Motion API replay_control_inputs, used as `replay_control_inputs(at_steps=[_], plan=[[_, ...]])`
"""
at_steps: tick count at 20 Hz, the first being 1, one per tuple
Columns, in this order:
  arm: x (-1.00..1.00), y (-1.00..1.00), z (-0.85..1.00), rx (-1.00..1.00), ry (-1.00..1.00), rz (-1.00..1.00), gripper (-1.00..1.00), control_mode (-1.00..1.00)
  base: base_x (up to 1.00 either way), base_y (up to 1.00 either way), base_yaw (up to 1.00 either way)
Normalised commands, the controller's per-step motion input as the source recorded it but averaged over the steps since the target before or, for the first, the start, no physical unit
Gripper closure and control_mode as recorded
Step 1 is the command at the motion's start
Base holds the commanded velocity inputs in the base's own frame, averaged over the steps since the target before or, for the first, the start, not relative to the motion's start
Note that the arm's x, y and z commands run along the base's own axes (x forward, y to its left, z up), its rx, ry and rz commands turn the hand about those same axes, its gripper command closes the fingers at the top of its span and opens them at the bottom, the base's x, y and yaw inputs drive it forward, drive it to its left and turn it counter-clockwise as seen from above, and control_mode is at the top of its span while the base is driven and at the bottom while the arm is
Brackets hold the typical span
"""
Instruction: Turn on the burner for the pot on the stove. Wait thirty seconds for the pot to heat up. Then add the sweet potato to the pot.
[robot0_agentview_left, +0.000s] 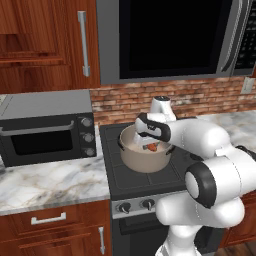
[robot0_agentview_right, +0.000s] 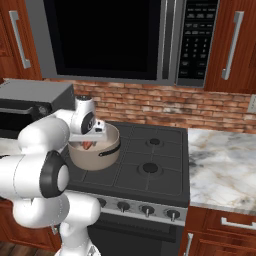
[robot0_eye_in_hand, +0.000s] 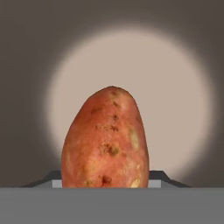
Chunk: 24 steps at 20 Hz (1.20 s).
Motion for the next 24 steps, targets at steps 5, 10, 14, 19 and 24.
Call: replay_control_inputs(at_steps=[5,10,14,19,24], plan=[[0.01,0.18,-0.21,0.0,0.0,0.0,1.0,-1.0,0.0,0.0,0.0],[0.02,0.11,-0.14,0.0,0.0,0.0,1.0,-1.0,0.0,0.0,0.0],[0.01,0.01,-0.1,0.02,0.0,0.0,1.0,-1.0,0.0,0.0,0.0],[0.0,0.0,0.0,0.06,0.0,0.0,1.0,-1.0,0.0,0.0,0.0],[0.0,0.0,0.0,0.06,0.0,0.0,1.0,-1.0,0.0,0.0,0.0]])
